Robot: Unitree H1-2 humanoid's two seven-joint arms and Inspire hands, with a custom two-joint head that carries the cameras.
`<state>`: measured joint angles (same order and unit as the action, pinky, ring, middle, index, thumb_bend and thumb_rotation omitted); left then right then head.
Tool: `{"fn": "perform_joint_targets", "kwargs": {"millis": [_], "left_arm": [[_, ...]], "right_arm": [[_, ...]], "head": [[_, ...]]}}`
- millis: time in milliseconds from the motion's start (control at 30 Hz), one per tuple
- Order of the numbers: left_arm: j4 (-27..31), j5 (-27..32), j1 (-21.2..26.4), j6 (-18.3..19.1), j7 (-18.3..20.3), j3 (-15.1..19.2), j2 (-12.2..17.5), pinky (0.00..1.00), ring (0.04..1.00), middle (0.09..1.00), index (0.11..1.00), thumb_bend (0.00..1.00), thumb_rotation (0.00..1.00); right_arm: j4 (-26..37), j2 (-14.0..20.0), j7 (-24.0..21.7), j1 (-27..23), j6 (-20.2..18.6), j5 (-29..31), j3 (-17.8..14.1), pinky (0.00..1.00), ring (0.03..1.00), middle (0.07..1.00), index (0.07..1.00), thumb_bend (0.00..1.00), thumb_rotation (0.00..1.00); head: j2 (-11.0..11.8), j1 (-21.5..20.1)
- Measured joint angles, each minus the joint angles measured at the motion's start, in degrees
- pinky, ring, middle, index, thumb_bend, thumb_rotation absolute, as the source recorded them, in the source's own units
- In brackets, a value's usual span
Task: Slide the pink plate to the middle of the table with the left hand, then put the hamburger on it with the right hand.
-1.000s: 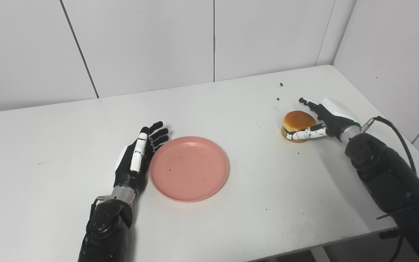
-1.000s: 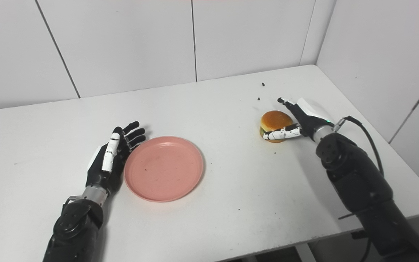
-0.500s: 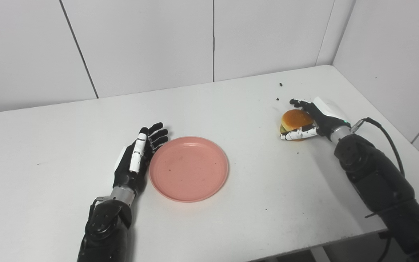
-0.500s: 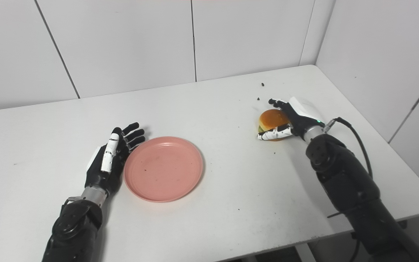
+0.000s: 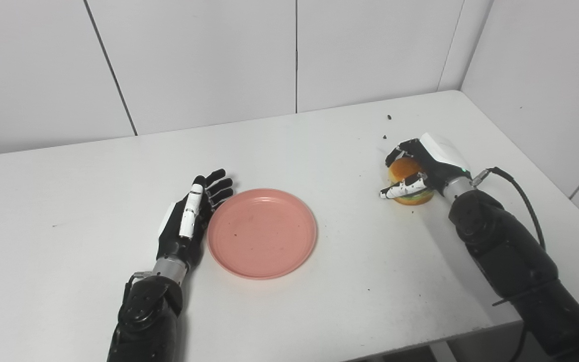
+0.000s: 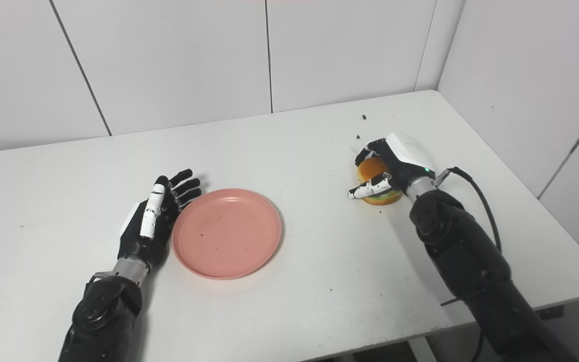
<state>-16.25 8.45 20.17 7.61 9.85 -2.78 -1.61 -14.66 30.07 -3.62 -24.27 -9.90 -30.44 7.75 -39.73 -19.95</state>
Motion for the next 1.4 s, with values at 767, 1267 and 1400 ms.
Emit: {"fn": "perform_joint_targets", "kwargs": {"millis": [767, 1267, 1400], "left_arm": [[0.1, 0.2, 0.0, 0.3, 0.1, 0.0, -0.5, 0.82, 0.829, 0.817, 0.802, 0.45, 1.0], [0.1, -0.8, 0.0, 0.2, 0.0, -0.5, -0.6, 0.81, 0.829, 0.814, 0.796, 0.45, 1.0], [0.1, -1.2, 0.0, 0.1, -0.1, -0.9, -0.6, 0.8, 0.817, 0.804, 0.788, 0.45, 1.0]], "right_arm": [[16.8, -6.2, 2.2, 0.7, 2.5, 1.1, -0.9, 0.1, 0.163, 0.469, 0.483, 0.53, 0.0], [20.7, -13.4, -0.9, -1.5, 2.6, 2.6, 1.6, 0.12, 0.18, 0.47, 0.482, 0.53, 0.0], [20.5, -15.7, -0.9, -1.5, 2.9, 2.6, 3.3, 0.12, 0.185, 0.47, 0.482, 0.53, 0.0]], "head": [[-0.4, 1.2], [1.1, 3.2], [0.9, 3.9]]}}
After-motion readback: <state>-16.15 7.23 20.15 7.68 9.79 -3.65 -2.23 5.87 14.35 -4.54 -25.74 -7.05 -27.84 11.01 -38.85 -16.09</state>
